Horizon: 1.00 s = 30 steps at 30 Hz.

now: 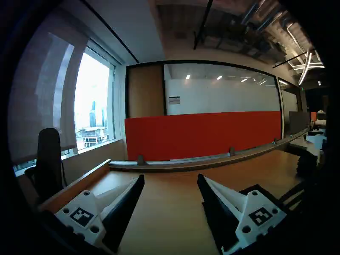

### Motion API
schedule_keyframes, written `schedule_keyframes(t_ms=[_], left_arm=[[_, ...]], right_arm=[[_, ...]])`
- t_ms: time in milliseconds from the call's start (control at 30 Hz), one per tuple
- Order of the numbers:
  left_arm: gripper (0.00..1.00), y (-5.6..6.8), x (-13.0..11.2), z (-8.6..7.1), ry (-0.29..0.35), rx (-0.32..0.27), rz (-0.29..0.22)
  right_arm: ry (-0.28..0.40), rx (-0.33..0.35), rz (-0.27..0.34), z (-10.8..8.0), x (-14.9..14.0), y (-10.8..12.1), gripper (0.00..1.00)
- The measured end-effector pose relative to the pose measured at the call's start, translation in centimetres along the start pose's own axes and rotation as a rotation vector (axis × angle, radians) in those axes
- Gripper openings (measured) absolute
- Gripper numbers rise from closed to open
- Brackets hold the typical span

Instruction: Fold towel

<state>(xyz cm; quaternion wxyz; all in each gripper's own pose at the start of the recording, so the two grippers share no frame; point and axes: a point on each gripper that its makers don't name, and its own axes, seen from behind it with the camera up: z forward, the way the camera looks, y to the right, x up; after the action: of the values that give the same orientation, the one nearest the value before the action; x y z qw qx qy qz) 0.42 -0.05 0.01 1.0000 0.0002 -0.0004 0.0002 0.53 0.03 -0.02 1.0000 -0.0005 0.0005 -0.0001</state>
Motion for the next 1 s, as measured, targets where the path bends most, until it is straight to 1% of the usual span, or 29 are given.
schedule_keyframes(t_ms=[167, 267, 467, 667, 767, 867, 1000], left_arm=[[0.92, -0.1, 1.9, 0.0, -0.009, -0.001, 0.002], [0.92, 0.0, 2.3, 0.1, -0.022, -0.005, 0.007], [0.92, 0.7, 2.5, 0.1, -0.067, -0.034, 0.023], [0.92, 1.4, 3.0, 0.1, -0.104, -0.086, 0.04], [0.92, 1.7, 3.2, 0.1, -0.122, -0.113, 0.051], [0.92, 2.3, 3.0, 0.1, -0.143, -0.152, 0.062], [0.92, 3.3, 2.2, -0.1, -0.183, -0.212, 0.081]], right_arm=[[0.005, -0.004, 0.004, -0.1, 2.5, 0.1, 0.99], [-0.008, 0.003, 0.005, 0.0, 2.9, 0.0, 0.99], [-0.051, 0.037, -0.021, 0.0, 3.6, -0.7, 0.99], [-0.087, 0.094, -0.051, 0.2, 4.5, -1.6, 0.99], [-0.104, 0.12, -0.069, 0.3, 4.5, -2.0, 0.99], [-0.13, 0.161, -0.091, 0.2, 4.2, -2.7, 0.99], [-0.17, 0.228, -0.135, -0.2, 3.5, -3.8, 0.99]])
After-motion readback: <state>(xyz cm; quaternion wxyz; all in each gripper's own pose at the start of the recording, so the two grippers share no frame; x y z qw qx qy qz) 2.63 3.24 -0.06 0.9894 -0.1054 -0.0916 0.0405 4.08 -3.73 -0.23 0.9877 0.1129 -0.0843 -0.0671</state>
